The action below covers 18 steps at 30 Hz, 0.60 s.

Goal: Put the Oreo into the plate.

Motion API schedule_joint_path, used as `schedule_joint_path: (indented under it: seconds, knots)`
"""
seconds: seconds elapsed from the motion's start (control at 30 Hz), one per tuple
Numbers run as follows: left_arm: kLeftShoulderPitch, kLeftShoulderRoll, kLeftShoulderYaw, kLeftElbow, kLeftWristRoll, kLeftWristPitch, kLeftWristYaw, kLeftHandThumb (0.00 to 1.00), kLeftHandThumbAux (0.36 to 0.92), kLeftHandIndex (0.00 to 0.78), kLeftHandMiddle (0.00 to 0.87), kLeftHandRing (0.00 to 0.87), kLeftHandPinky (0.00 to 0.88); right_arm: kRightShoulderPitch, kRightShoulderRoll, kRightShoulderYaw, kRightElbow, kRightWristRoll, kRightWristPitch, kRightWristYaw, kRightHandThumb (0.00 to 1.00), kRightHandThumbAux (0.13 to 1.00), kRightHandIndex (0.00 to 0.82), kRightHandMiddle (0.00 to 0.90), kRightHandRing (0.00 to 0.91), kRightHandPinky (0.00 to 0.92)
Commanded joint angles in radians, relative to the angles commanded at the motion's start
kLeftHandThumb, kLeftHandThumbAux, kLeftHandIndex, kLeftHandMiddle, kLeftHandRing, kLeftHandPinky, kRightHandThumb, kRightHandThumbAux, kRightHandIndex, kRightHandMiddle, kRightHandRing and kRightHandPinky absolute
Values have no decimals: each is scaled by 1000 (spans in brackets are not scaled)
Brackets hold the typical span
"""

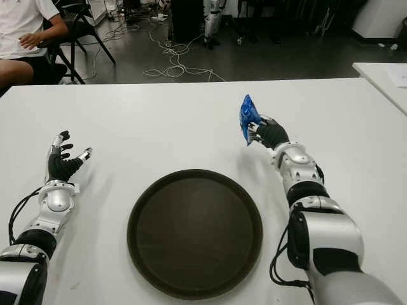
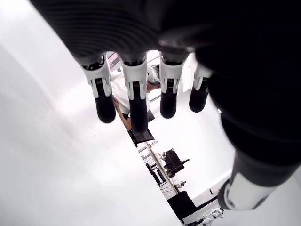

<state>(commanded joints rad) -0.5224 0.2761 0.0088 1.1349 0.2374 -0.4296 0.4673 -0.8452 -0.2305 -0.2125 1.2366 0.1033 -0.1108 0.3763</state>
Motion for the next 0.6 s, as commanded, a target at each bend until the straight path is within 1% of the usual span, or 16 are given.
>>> schedule_joint_path:
  seconds: [0.07,0.17,0.47,0.6]
  knots:
    - [-2,0,3,3,-5,2,-5,237,705,76,134,150,168,2,-1,0,-9,3,-3,16,709,719,437,792,789,793]
    - [-2,-2,9,6,-14,-1,-14,234,705,75,128,142,160,5,0,4,-20,1,-12,30,708,720,437,791,788,792]
    - [-1,0,9,6,-17,-5,-18,227,708,71,124,148,188,16,7,5,-67,7,-22,74,708,720,437,791,792,799]
    - [0,-1,8,6,-17,-4,-18,216,704,70,126,152,194,39,24,16,-154,13,-13,92,708,719,437,793,793,796]
